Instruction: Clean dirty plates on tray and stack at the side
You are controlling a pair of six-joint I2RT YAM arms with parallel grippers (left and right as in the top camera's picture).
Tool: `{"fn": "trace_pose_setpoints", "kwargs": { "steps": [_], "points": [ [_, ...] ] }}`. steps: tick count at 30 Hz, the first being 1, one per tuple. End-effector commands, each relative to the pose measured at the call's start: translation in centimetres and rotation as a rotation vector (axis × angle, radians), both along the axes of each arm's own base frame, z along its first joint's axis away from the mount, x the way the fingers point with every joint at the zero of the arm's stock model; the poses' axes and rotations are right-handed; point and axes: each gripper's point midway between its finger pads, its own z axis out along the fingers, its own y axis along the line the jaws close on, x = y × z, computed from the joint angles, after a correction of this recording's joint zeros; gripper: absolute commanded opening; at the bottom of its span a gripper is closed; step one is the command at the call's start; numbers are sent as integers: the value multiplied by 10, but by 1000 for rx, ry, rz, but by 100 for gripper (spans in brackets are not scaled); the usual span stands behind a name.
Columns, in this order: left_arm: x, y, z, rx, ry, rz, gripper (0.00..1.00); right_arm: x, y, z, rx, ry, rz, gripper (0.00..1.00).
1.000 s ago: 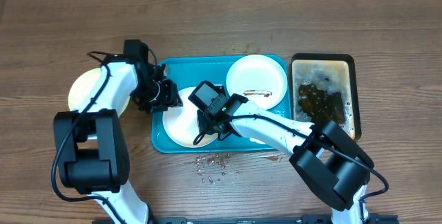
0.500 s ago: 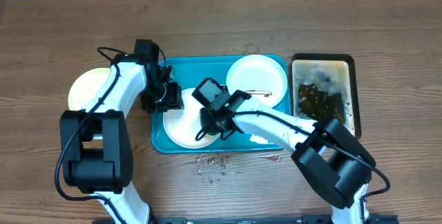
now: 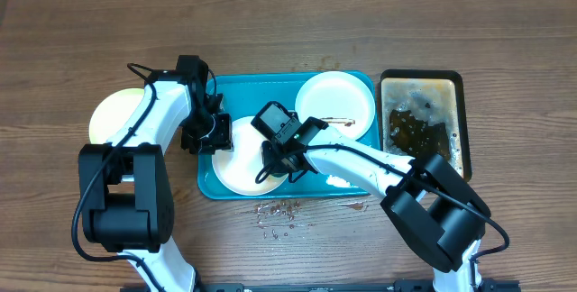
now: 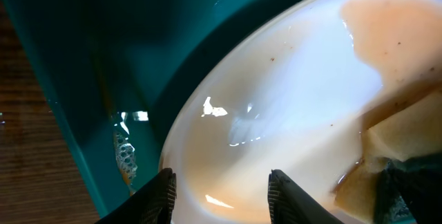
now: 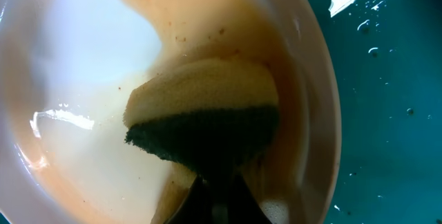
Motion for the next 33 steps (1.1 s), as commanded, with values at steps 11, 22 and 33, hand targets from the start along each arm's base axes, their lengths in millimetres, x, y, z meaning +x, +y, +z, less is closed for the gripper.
{"fn": "trace_pose_setpoints", "kwargs": {
  "steps": [11, 22, 33],
  "points": [
    [-13, 11, 0, 38, 49, -18, 39, -3, -21, -17, -76, 26, -17, 4],
    [3, 20, -3, 87, -23, -53, 41, -3, -21, -17, -76, 27, -17, 4],
    [31, 17, -7, 76, -141, -48, 35, -4, -22, -17, -79, 29, -17, 4]
  ]
}}
